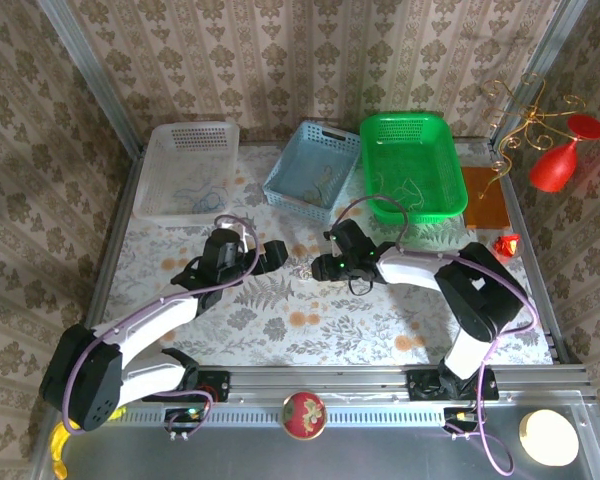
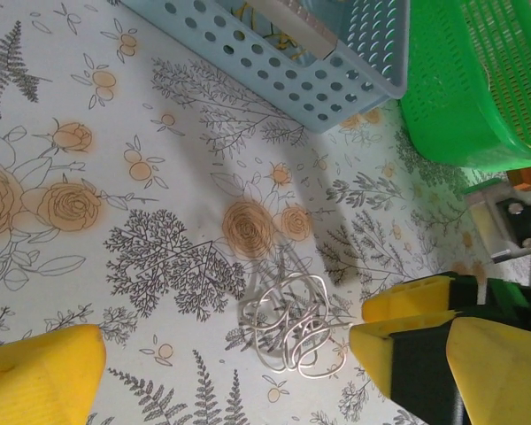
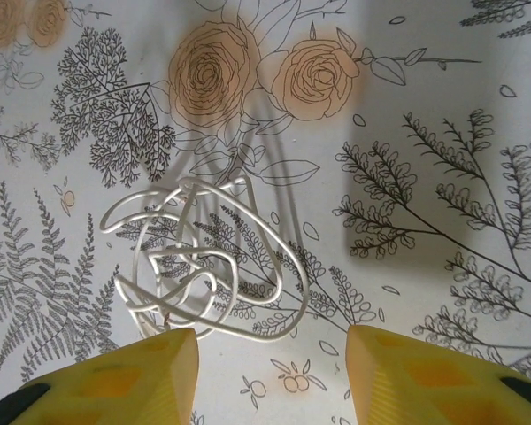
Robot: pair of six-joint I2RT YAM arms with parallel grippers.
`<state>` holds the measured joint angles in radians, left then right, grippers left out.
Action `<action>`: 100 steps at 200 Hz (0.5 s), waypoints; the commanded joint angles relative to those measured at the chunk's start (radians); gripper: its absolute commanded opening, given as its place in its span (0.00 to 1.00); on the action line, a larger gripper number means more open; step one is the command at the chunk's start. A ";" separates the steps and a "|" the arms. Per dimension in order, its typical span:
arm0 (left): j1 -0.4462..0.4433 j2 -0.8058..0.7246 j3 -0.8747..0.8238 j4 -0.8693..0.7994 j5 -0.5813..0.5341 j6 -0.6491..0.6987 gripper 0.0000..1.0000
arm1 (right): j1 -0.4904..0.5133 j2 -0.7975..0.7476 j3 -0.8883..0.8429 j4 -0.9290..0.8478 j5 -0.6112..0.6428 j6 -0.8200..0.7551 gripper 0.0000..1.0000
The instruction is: Untangle the cables
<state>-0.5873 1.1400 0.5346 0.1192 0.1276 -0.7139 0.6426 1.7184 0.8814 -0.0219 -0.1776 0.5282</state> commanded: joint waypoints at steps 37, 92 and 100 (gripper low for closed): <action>-0.004 0.037 0.039 0.016 0.020 -0.002 1.00 | 0.003 0.035 0.060 0.016 -0.034 -0.006 0.15; -0.004 0.071 0.029 0.042 0.022 -0.002 1.00 | -0.066 -0.089 0.044 0.002 -0.107 0.013 0.00; -0.004 0.077 0.028 0.046 0.023 0.000 1.00 | -0.080 -0.108 0.036 0.011 -0.122 0.023 0.00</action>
<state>-0.5884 1.2034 0.5476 0.1287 0.1356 -0.7139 0.5991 1.6993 0.9230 -0.0105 -0.2451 0.5282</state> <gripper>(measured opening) 0.999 0.068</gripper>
